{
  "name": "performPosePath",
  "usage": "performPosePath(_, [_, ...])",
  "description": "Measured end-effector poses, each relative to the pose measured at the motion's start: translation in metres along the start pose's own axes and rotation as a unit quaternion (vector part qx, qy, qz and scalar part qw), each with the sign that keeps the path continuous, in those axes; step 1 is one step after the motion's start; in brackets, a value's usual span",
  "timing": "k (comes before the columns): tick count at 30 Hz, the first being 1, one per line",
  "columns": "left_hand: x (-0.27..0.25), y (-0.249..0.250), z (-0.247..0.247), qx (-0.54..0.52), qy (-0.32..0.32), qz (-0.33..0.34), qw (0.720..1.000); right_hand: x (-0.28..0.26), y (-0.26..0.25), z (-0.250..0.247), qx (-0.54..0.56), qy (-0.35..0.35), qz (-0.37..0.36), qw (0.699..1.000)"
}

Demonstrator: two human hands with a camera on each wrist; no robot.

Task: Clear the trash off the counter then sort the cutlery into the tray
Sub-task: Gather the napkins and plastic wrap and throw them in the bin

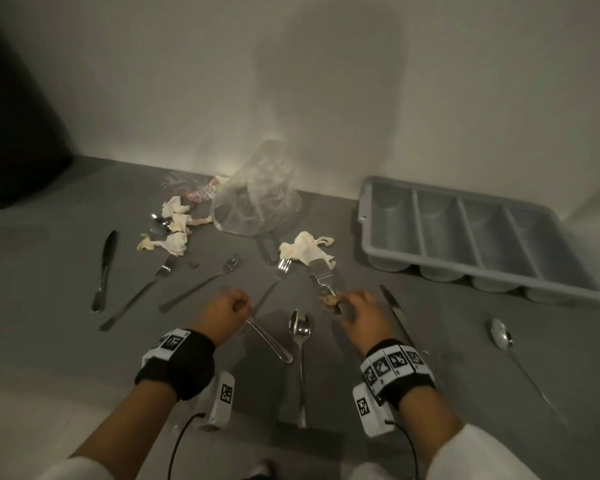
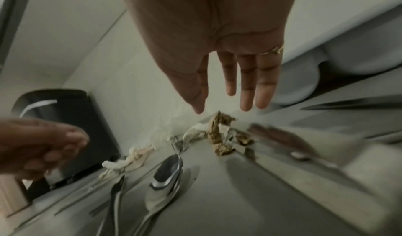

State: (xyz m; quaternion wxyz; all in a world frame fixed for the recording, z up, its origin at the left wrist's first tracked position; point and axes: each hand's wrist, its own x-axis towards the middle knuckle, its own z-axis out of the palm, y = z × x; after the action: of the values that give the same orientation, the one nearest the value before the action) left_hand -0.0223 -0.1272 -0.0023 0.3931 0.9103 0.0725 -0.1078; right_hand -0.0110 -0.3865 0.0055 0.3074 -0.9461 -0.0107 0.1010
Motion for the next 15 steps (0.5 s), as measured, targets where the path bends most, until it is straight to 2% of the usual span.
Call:
performPosePath(4, [0.003, -0.006, -0.01, 0.005, -0.004, -0.013, 1.0, 0.038, -0.01, 0.018, -0.012, -0.02, 0.004, 1.0])
performPosePath(10, [0.017, -0.02, -0.041, 0.009, 0.006, -0.034, 0.999, 0.055, -0.013, 0.016, -0.077, -0.016, 0.045, 0.996])
performPosePath(12, [0.03, -0.023, -0.056, 0.018, 0.033, -0.042, 0.998, 0.054, -0.017, 0.008, -0.066, 0.018, 0.048, 0.997])
performPosePath(15, [0.066, -0.035, -0.079, 0.025, 0.078, -0.067, 0.994, 0.046, -0.028, -0.008, -0.002, 0.114, 0.033, 0.993])
